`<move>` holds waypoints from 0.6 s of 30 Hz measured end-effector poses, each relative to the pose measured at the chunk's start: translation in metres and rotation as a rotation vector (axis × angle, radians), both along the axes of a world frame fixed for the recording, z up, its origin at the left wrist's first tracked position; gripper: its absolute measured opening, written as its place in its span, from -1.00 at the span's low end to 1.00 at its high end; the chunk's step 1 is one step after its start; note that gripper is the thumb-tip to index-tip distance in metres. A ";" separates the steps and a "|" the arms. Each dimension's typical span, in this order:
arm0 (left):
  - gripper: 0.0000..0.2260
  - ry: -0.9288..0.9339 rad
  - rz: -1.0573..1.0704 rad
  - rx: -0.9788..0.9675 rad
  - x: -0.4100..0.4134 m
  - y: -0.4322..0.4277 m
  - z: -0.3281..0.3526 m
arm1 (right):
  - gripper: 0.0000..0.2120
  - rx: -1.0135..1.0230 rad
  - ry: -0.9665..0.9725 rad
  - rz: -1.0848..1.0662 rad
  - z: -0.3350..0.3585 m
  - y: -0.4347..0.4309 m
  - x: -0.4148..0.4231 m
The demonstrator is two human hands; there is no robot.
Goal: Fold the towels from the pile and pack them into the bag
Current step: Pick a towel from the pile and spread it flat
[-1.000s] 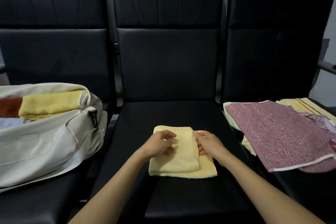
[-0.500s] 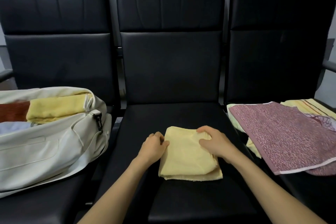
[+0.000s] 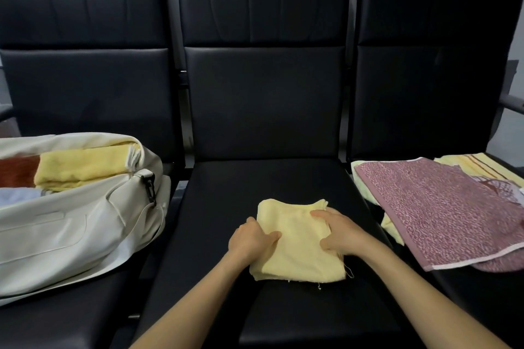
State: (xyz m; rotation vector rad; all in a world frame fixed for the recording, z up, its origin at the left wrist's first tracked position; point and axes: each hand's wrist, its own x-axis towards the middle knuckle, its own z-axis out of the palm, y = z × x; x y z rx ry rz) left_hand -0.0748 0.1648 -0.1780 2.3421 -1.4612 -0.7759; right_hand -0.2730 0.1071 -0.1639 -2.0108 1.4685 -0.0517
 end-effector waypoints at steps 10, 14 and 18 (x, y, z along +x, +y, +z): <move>-0.75 1.052 0.008 -0.080 -0.010 0.010 0.043 | -0.39 -0.066 -0.177 -0.089 -0.004 0.005 0.004; -0.76 1.272 0.070 -0.138 -0.010 0.015 0.058 | -0.54 -0.004 -0.355 -0.191 -0.005 0.007 0.010; -0.70 1.426 0.177 -0.213 -0.001 0.016 0.068 | -0.45 0.493 -0.768 -0.432 0.008 0.013 0.018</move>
